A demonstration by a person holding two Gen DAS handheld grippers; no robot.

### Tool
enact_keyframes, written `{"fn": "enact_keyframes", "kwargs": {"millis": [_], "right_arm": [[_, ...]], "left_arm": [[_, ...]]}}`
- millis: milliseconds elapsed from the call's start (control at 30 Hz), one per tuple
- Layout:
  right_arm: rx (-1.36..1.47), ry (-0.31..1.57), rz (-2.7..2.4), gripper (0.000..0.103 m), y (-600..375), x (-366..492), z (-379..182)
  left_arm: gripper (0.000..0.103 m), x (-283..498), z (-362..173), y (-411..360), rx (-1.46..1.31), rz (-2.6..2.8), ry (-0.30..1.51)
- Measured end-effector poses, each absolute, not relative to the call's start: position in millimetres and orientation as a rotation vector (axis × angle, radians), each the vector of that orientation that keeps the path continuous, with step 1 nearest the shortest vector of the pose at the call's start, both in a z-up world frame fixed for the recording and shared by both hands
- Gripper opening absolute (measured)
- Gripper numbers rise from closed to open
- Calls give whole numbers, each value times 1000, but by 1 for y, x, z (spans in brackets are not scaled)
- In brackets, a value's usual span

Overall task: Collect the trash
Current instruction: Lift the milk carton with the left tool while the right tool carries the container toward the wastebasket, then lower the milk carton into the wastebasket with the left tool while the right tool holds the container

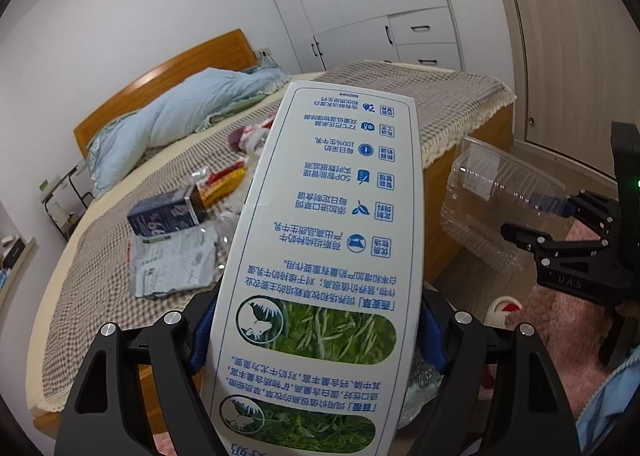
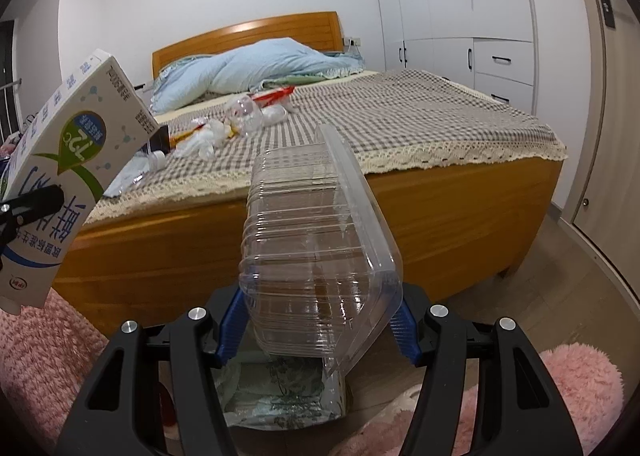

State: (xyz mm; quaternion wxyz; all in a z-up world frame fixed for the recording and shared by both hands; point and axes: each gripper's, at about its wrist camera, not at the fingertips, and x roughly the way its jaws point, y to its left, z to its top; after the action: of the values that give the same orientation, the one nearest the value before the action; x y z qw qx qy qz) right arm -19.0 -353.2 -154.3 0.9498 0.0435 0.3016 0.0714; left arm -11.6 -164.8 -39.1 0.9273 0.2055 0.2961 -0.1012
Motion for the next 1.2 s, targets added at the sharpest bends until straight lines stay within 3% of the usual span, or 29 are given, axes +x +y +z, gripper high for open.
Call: {"fn": "enact_keyframes", "kwargs": {"millis": [1200], "right_arm": [[14, 896, 16, 59, -356, 16, -224]], "left_arm": [[75, 29, -169, -160, 497, -440, 895]]}}
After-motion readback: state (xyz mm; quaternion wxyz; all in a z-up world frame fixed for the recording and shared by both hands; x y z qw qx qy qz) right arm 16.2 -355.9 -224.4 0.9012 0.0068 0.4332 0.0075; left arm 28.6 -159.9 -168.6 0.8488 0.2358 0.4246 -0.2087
